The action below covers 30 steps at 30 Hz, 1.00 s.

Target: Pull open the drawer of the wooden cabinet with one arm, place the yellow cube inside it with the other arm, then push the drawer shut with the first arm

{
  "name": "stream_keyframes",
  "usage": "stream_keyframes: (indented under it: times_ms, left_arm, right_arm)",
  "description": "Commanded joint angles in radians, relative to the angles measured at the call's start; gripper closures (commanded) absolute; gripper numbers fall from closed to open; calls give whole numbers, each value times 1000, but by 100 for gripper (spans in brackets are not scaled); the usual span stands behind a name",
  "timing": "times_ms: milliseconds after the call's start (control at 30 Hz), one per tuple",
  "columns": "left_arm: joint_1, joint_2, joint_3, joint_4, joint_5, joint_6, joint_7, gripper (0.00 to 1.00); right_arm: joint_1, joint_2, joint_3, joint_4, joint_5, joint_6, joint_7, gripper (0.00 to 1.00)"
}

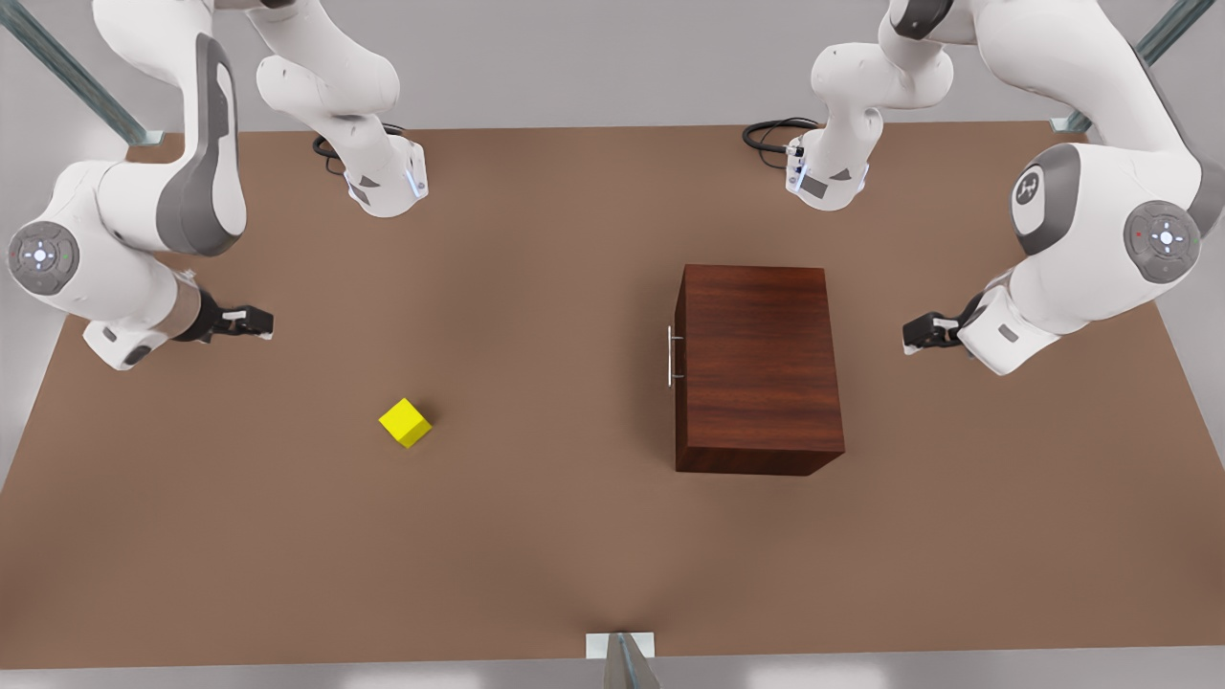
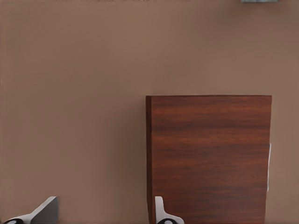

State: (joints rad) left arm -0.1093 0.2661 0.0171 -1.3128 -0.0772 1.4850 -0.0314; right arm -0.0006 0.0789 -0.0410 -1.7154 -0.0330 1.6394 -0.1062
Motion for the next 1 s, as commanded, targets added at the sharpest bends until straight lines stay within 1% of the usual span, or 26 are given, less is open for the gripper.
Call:
stream_keyframes:
  times_ms: [0,167,200,267,300,367,400,433,467,533,600,667,767,833,967]
  left_arm:
    - [0,-1,0,0,11,12,8,0]
    - [-20,-1,-2,-25,5,15,-13,0]
    - [-70,-1,-3,-26,13,12,-39,0]
    - [-249,25,-3,-25,23,14,-284,0]
    - [-355,73,-3,-10,62,23,-453,0]
    - [-527,159,-2,6,106,115,-714,0]
    - [-590,166,-3,6,132,161,-742,0]
    - [-622,189,-3,18,134,201,-734,0]
    - [-665,246,-3,78,165,199,-740,0]
    - [-702,295,-3,102,200,204,-739,0]
    - [-701,327,0,101,244,247,-745,0]
    - [-701,349,0,87,244,302,-852,0]
    - [-701,384,0,83,244,307,-901,0]
    - [-711,392,0,83,255,311,-950,0]
    - [-728,392,0,52,349,296,-1015,0]
  right_arm:
    - [-2,5,0,14,-18,148,-32,0]
    - [-4,16,-5,23,-19,146,-27,0]
    - [-4,18,-5,25,-19,146,-29,0]
    - [-4,21,-5,25,-19,146,-32,0]
    - [-4,27,-5,26,-19,146,-32,0]
    - [-4,28,-5,33,-19,146,-33,0]
    - [-2,28,-5,33,-19,146,-33,0]
    - [-2,30,-5,33,-19,146,-32,0]
    - [-2,30,-5,33,-21,146,-33,0]
    - [-2,33,-5,33,-21,146,-33,0]
    - [-2,36,-5,34,-21,146,-33,0]
    - [-2,36,-5,34,-21,146,-33,0]
    - [-1,36,-5,34,-21,146,-33,0]
    - [-1,36,-5,34,-21,146,-33,0]
    - [-1,36,-5,34,-21,146,-33,0]
